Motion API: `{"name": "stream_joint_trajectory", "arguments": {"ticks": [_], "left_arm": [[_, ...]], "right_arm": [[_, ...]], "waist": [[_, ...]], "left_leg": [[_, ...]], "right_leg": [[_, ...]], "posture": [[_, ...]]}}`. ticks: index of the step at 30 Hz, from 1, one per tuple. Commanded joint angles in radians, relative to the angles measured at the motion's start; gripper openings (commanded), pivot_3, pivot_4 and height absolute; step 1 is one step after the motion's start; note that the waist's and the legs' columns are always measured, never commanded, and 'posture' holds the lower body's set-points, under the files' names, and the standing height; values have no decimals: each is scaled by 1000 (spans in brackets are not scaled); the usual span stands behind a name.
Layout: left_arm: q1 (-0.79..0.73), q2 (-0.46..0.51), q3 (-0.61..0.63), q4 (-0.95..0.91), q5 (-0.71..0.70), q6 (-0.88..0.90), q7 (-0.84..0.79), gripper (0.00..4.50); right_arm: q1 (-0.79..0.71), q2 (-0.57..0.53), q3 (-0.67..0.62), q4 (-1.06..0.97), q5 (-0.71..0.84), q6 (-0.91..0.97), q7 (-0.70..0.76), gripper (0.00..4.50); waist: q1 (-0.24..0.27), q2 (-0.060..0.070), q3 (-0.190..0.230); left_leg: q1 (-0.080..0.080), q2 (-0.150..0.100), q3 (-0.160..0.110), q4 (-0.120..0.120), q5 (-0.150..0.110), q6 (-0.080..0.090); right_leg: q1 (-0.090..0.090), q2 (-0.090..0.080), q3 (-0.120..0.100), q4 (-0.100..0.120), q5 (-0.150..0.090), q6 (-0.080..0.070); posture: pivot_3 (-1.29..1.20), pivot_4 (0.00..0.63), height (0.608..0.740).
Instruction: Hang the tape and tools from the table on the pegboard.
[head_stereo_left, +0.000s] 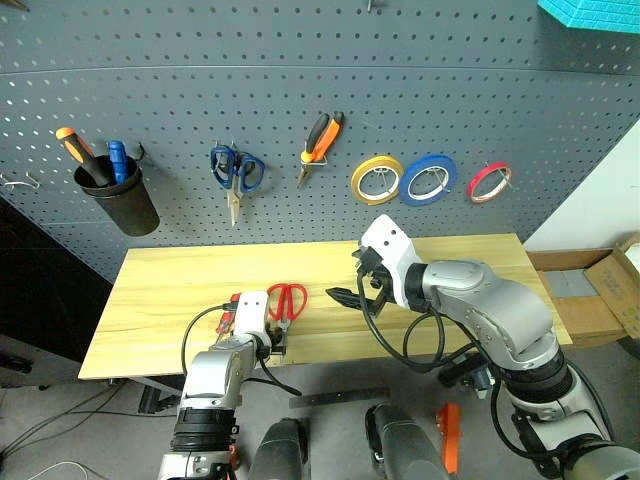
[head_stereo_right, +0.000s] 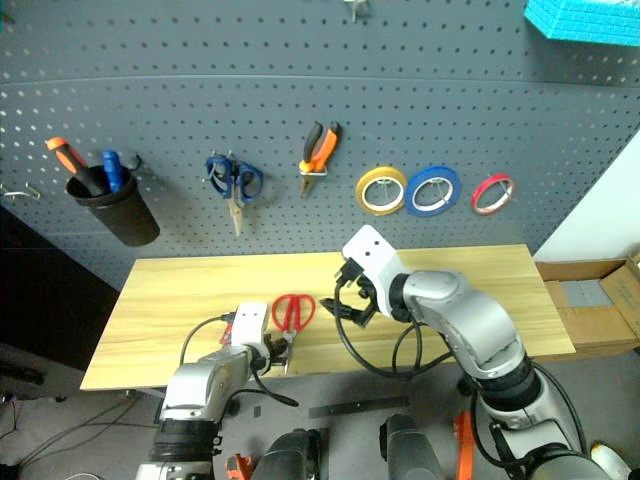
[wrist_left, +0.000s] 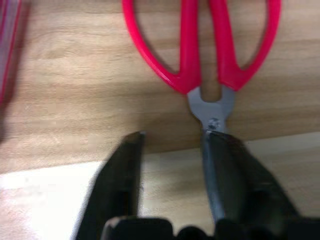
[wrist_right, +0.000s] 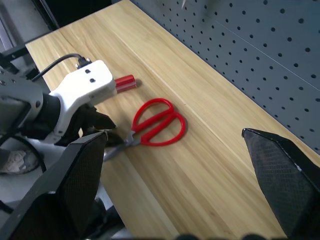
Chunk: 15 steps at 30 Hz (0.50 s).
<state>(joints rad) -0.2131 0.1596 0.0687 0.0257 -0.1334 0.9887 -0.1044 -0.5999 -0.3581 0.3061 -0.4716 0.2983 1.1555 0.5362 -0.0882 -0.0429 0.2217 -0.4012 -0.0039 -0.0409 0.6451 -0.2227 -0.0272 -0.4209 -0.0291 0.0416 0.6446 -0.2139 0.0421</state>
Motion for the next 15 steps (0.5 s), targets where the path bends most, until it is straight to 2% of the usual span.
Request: {"name": "stream_joint_trajectory", "arguments": {"ticks": [1,2,3,8,15], "left_arm": [[5,9,2,40,3,-47,-13,474],[5,13,1,51,2,-72,-25,113],[5,15,0,59,1,-90,-33,50],[13,41,-3,83,0,-204,-88,50],[87,86,25,-40,0,-313,-104,50]], "right_arm": [[-14,-14,-15,-54,21,3,2,4500],[-11,-19,-15,-58,22,6,1,4500],[-9,-23,-15,-61,23,8,1,4500],[8,-41,-20,-85,34,21,-4,4500],[13,-73,-48,-116,56,28,-10,4500]], "waist": [[0,0,0],[-1,0,0],[-1,0,0],[-2,0,0],[-2,1,2]], "left_leg": [[0,0,0,0,0,0],[0,0,0,0,0,0],[0,0,0,0,0,0],[0,0,0,0,0,0],[-1,1,0,-1,0,0]], "right_leg": [[0,0,0,0,0,0],[0,0,0,0,0,0],[0,0,0,0,0,0],[0,0,0,0,0,0],[-2,0,0,-1,0,0]], "posture": [[-167,204,740],[-169,204,740],[-169,204,740],[-173,206,740],[-169,204,740]]}}
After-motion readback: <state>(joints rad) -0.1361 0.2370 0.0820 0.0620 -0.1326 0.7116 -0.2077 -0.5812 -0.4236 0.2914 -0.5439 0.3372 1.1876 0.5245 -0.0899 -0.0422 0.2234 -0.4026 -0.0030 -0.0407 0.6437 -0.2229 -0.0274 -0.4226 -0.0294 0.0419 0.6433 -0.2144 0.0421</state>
